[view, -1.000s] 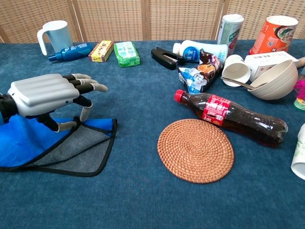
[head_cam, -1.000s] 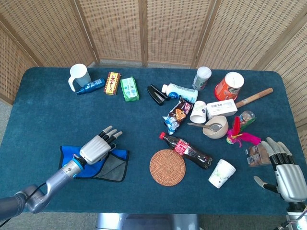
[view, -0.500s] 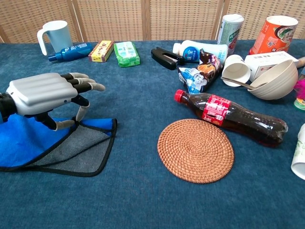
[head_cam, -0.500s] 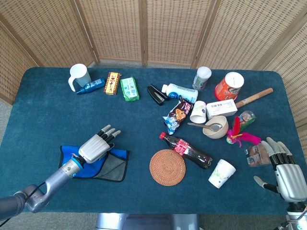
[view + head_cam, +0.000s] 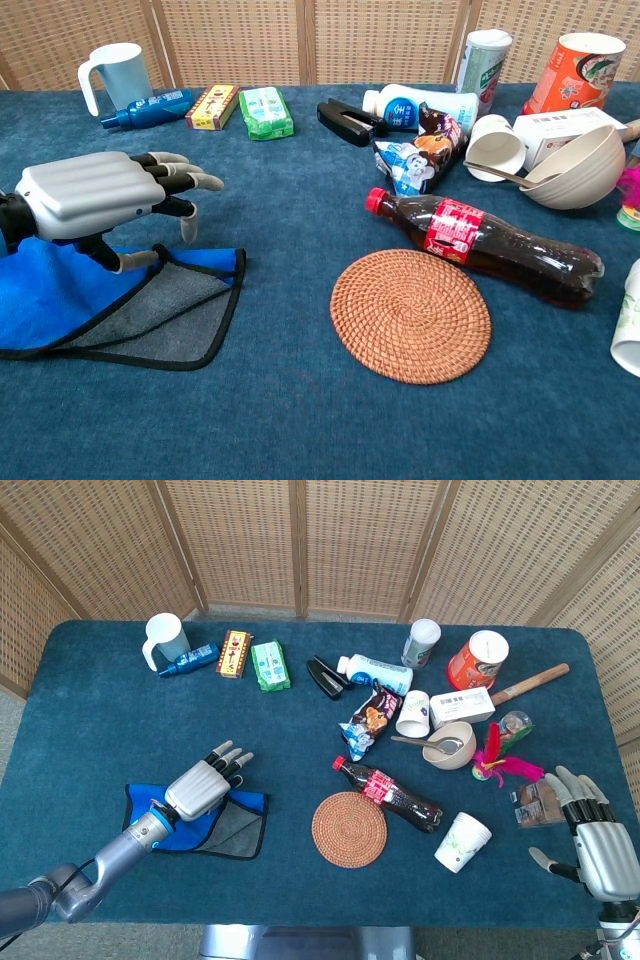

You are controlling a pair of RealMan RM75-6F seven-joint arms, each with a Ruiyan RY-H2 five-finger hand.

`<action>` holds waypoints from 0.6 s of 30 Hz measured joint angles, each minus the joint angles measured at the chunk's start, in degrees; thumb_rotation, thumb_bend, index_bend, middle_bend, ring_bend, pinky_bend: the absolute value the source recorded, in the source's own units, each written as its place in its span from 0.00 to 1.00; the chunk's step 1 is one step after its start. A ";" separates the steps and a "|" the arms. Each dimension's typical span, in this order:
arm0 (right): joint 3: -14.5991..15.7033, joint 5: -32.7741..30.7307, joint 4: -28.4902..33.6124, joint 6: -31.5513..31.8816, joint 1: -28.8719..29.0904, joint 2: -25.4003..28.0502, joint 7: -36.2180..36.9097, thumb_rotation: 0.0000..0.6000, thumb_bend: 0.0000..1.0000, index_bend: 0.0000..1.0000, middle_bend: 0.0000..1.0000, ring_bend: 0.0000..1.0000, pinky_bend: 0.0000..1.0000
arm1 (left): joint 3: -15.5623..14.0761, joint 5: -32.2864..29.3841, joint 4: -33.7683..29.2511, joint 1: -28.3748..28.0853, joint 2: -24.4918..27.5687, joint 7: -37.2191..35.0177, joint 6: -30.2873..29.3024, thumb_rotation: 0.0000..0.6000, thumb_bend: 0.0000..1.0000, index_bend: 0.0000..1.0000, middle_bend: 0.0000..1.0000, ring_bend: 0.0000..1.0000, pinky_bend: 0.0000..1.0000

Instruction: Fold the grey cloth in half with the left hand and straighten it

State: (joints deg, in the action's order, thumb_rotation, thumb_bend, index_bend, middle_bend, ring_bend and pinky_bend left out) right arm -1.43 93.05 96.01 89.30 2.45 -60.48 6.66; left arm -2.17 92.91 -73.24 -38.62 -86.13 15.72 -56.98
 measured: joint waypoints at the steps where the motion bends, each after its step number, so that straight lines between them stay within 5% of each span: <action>1: 0.00 0.01 0.00 0.04 -0.01 0.01 0.01 1.00 0.12 0.00 0.00 0.00 0.12 | 0.00 -0.07 0.02 -0.01 -0.03 0.14 0.05 1.00 0.48 0.36 0.00 0.00 0.07; 18: 0.03 0.19 0.01 0.19 -0.04 0.06 0.10 1.00 0.12 0.00 0.00 0.00 0.12 | 0.11 -1.09 0.28 -0.23 -0.34 1.35 0.51 1.00 0.40 0.35 0.00 0.00 0.06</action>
State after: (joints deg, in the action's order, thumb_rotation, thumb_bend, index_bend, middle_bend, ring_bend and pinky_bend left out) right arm -1.39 93.24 96.02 89.48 2.41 -60.42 6.77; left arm -2.05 91.83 -72.96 -38.85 -86.47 17.07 -56.48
